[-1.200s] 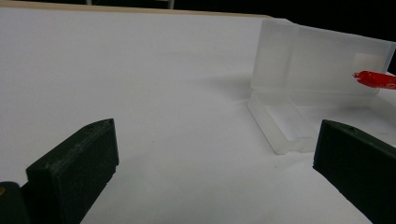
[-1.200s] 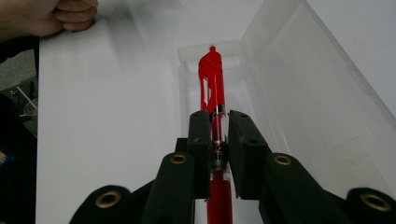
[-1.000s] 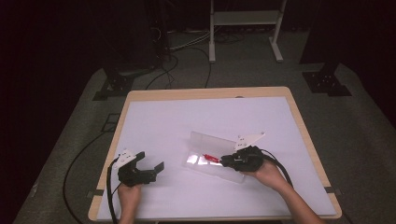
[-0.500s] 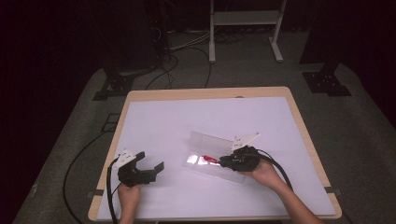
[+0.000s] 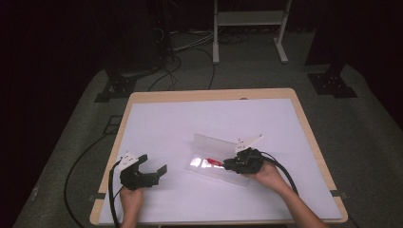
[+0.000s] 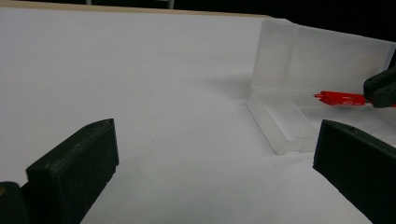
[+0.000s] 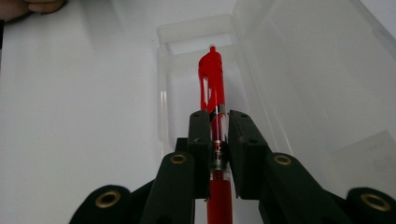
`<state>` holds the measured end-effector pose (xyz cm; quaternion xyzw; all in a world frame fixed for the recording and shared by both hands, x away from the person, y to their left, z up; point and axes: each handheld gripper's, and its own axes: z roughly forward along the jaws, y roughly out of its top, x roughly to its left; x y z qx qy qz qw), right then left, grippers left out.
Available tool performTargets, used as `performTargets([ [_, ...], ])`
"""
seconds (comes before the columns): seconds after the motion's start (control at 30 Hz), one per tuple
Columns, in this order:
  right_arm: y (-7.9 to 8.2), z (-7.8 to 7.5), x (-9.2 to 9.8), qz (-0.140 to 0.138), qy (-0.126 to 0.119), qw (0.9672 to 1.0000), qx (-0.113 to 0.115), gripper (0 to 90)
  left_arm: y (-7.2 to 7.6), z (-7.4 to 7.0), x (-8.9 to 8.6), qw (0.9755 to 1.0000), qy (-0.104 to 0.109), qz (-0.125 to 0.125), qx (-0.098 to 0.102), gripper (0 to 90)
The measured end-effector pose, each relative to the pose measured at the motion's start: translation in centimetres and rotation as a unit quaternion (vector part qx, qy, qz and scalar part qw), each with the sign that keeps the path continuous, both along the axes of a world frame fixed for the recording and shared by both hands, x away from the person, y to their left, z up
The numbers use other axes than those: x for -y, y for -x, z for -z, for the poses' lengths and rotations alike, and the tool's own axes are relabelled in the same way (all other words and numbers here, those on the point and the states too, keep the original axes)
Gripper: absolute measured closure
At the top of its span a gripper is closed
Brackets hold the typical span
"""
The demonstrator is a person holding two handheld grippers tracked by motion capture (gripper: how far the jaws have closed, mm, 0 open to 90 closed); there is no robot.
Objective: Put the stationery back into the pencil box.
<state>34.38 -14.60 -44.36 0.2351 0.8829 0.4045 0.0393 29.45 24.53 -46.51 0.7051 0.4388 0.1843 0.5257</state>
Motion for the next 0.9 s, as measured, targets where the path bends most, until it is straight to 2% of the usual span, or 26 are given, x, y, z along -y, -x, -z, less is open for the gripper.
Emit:
performTargets([
  [0.9, -0.5, 1.5, -0.4, -0.001, 0.013, 0.9998, -0.018, 78.8, 0.0, 0.0, 0.0, 1.0, 0.002, -0.001, 0.0, 0.0],
])
